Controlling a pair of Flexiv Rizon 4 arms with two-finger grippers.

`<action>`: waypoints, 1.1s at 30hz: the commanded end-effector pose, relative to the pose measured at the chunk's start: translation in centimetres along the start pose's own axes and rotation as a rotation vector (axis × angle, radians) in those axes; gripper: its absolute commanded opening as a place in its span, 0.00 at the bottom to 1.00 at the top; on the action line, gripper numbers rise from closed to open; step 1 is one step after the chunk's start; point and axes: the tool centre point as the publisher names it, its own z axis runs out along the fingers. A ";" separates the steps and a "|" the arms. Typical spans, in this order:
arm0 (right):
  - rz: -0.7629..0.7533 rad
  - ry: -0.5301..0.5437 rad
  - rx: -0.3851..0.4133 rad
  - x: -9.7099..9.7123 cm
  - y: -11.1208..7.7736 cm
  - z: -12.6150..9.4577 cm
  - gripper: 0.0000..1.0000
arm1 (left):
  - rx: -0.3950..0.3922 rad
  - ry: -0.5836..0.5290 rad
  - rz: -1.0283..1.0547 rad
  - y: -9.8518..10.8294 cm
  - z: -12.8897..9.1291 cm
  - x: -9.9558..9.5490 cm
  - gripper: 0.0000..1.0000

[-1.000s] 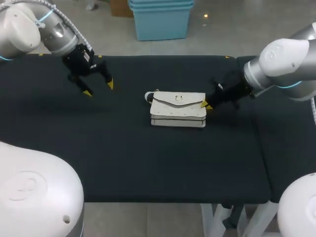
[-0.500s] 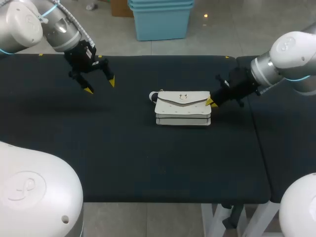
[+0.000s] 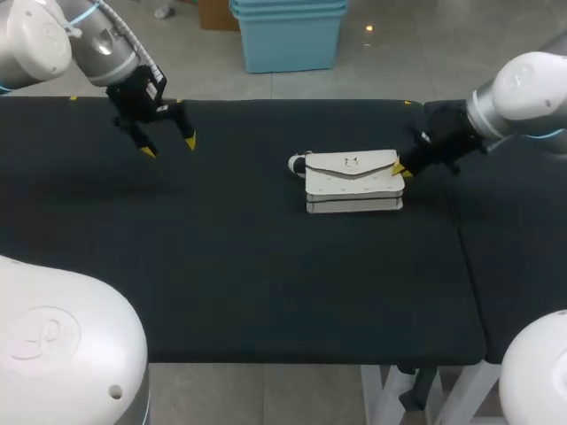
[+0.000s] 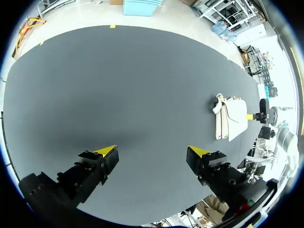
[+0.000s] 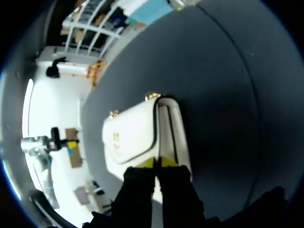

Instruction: Pick up the bag, open it, inspect its contents, close it, and place it on the opposite side

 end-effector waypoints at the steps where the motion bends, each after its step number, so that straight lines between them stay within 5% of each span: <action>1: -0.012 -0.020 0.001 -1.6 2.7 -1.7 0.00 | -0.010 -0.012 0.011 -0.9 -1.0 -1.3 1.00; 10: 0.004 -0.074 -0.059 -6.3 7.3 -5.1 0.00 | -0.017 -0.075 -0.001 -2.7 -1.9 -4.0 1.00; 17: -0.042 -0.042 -0.014 -9.5 9.7 -8.1 0.00 | -0.022 -0.107 -0.005 -3.5 -2.4 -4.7 1.00; 33: -0.042 -0.042 -0.014 -9.5 9.7 -8.1 0.00 | -0.002 -0.151 -0.022 -4.1 -3.1 -5.8 1.00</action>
